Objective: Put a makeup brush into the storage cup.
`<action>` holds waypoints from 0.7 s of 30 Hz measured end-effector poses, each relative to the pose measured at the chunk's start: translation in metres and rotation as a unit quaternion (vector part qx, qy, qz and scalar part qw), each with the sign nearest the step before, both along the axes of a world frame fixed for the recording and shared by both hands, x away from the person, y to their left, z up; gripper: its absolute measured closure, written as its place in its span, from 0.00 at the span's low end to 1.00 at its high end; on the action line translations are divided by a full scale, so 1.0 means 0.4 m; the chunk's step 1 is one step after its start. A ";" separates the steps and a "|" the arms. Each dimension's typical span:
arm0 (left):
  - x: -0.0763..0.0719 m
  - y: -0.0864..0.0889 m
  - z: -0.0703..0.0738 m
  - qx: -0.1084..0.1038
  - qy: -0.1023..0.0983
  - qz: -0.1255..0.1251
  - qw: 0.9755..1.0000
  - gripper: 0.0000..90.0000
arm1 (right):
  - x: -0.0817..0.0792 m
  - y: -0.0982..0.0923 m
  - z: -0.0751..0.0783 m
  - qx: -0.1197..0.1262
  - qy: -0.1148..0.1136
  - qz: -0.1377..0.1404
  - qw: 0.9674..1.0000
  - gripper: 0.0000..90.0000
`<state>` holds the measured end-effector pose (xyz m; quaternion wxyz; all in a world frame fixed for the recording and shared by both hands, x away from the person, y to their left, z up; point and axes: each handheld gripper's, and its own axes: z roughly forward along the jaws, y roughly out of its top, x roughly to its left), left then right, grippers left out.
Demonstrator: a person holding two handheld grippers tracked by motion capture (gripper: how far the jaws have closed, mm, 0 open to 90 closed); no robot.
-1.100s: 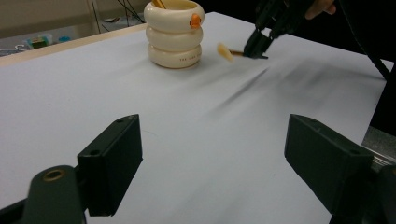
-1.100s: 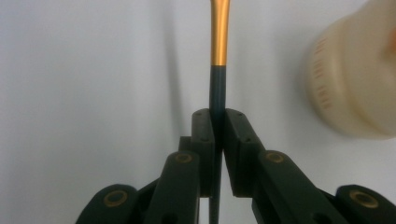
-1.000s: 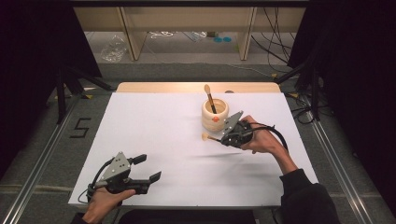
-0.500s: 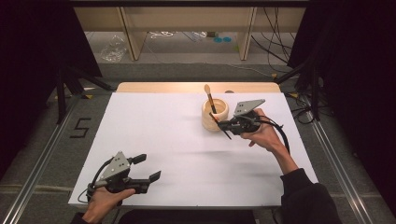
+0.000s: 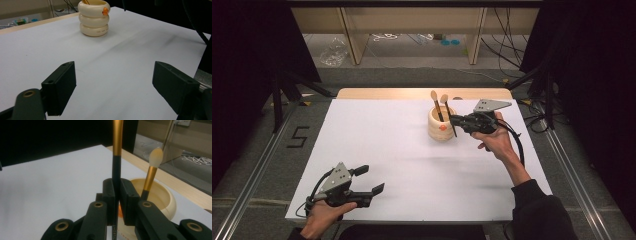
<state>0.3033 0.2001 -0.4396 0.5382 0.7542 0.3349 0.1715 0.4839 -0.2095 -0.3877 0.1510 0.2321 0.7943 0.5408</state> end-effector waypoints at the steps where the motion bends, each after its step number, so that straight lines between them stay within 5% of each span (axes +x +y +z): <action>1: 0.002 0.001 -0.001 0.005 -0.002 -0.002 1.000 0.21 | 0.003 -0.004 0.002 -0.001 0.002 0.001 1.000 0.93; 13: 0.003 0.002 -0.004 -0.004 0.002 0.004 1.000 0.21 | 0.032 -0.020 0.007 0.054 -0.002 -0.032 0.998 0.93; 21: 0.002 0.002 -0.004 -0.001 0.004 0.006 1.000 0.21 | 0.049 -0.031 0.017 0.061 -0.006 -0.051 0.997 0.93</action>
